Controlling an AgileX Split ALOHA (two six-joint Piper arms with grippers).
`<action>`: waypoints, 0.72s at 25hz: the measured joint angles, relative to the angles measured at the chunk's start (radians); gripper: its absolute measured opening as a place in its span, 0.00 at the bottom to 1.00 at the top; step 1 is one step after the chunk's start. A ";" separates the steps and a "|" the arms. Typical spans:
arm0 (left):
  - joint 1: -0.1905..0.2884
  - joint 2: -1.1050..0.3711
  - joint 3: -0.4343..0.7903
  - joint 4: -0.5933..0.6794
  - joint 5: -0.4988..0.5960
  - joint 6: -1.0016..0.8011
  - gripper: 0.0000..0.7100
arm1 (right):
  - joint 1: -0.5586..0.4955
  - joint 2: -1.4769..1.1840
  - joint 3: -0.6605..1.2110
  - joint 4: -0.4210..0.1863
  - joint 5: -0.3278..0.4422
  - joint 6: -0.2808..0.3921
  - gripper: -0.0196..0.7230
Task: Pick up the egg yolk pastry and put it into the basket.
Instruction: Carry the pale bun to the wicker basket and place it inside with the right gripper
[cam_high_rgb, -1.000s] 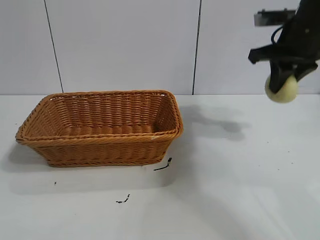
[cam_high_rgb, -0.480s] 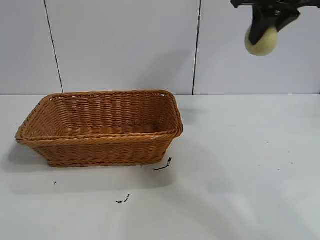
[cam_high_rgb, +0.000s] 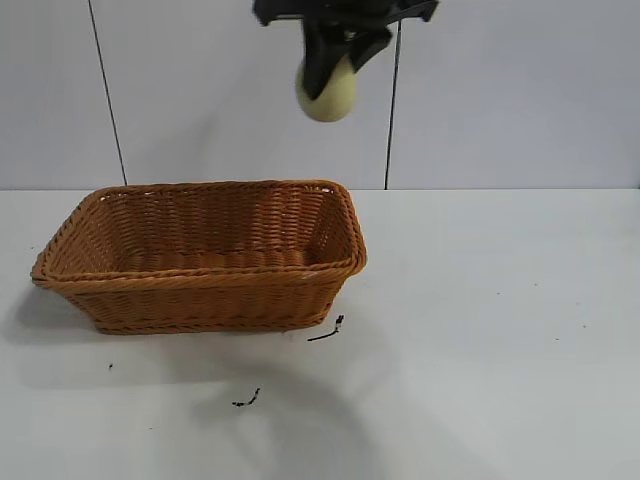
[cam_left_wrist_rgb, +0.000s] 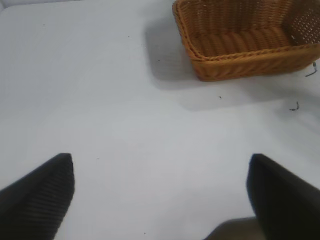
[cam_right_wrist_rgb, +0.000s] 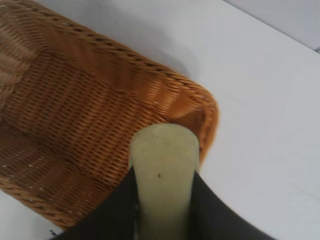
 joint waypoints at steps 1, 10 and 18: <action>0.000 0.000 0.000 0.000 0.000 0.000 0.98 | 0.020 0.018 0.000 0.001 -0.019 0.000 0.21; 0.000 0.000 0.000 0.000 0.000 0.000 0.98 | 0.120 0.204 -0.002 -0.027 -0.203 0.000 0.21; 0.000 0.000 0.000 0.000 0.000 0.000 0.98 | 0.117 0.292 -0.002 -0.061 -0.256 0.000 0.29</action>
